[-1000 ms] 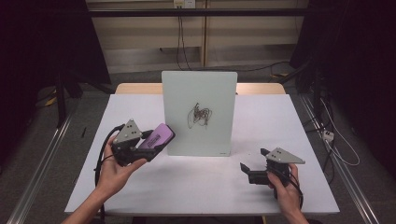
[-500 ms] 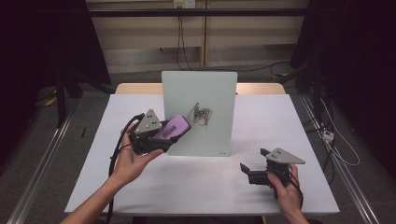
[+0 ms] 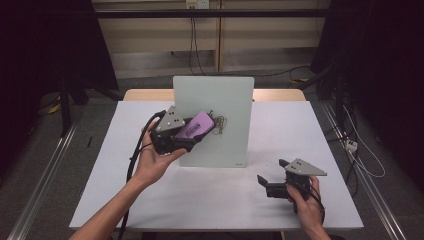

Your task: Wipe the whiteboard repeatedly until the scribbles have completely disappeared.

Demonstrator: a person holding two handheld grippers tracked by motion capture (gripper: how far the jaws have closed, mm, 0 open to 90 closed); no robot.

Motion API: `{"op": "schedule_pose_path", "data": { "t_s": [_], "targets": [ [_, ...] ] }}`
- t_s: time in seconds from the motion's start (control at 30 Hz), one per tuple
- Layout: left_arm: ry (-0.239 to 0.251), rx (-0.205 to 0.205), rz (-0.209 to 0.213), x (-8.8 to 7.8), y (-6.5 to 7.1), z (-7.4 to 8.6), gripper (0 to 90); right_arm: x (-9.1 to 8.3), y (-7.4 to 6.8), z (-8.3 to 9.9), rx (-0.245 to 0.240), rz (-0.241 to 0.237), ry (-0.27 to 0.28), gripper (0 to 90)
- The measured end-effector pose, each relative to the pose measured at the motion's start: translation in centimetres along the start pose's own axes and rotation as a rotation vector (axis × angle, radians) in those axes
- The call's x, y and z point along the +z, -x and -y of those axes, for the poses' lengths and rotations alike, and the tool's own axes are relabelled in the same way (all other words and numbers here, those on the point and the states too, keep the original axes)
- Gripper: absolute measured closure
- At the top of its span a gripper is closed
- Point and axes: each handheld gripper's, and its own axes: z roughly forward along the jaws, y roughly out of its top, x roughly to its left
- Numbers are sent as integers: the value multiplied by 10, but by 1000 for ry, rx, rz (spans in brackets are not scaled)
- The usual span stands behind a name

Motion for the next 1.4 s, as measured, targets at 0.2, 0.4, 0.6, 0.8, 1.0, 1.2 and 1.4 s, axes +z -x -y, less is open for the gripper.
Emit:
{"op": "schedule_pose_path", "data": {
  "t_s": [0.2,0.4,0.6,0.8,1.0,1.2,1.4],
  "targets": [
    [38,19,-14,7,-4,-10,411,0,0,0,-4,0,-2,39],
    [57,17,-26,12,-11,-22,412,-1,1,0,0,1,-1,39],
    [65,27,-33,15,-15,-26,411,-1,1,1,-4,2,-2,39],
    [55,28,-31,20,-21,-24,412,-1,1,1,-4,0,1,39],
    [42,65,-52,22,-18,-23,412,-1,1,1,-4,-2,0,39],
    [29,100,-55,24,-19,-22,412,-2,1,1,1,-5,3,39],
    [22,111,-58,25,-19,-21,412,-1,1,1,-2,-5,0,39]
  ]
}}
